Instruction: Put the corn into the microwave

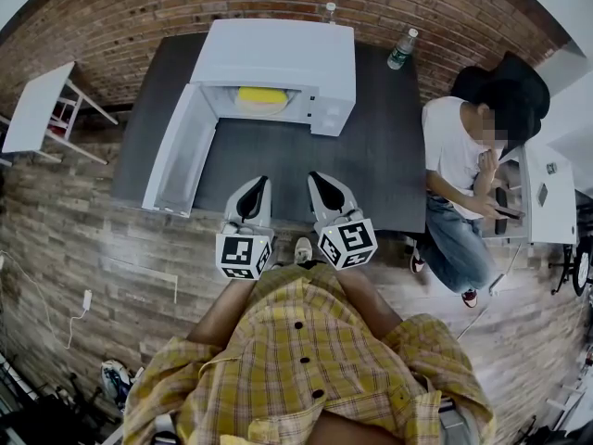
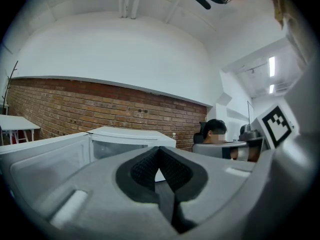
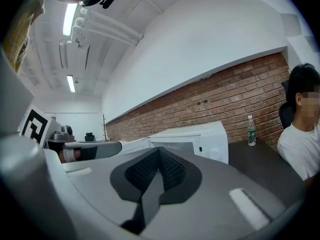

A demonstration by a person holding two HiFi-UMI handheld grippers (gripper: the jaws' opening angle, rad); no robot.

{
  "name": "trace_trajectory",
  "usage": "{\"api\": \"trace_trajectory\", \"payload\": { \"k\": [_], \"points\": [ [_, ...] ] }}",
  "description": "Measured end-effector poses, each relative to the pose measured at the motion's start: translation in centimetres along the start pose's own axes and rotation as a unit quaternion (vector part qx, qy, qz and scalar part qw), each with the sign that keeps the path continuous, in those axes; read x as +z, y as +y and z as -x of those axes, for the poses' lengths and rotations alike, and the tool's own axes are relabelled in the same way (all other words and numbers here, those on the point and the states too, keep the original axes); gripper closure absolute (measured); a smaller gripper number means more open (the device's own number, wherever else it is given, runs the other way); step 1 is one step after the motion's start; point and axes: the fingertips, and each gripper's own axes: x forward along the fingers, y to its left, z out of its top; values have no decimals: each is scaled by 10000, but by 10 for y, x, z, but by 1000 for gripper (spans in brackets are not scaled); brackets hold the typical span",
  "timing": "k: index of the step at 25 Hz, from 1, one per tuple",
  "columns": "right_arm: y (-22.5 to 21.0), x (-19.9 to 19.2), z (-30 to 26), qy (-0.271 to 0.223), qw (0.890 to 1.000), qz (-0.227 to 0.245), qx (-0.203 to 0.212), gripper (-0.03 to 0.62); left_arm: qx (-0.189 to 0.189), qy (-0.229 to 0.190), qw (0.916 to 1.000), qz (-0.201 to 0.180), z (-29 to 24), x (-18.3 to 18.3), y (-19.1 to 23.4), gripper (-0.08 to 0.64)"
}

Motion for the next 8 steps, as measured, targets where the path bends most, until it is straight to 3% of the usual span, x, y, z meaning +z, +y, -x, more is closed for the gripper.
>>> {"api": "trace_trajectory", "payload": {
  "k": [8],
  "points": [
    [1, -1, -6, 20, 10000, 70, 45, 592, 43, -24, 9999, -142, 1, 4, 7, 561]
  ]
}}
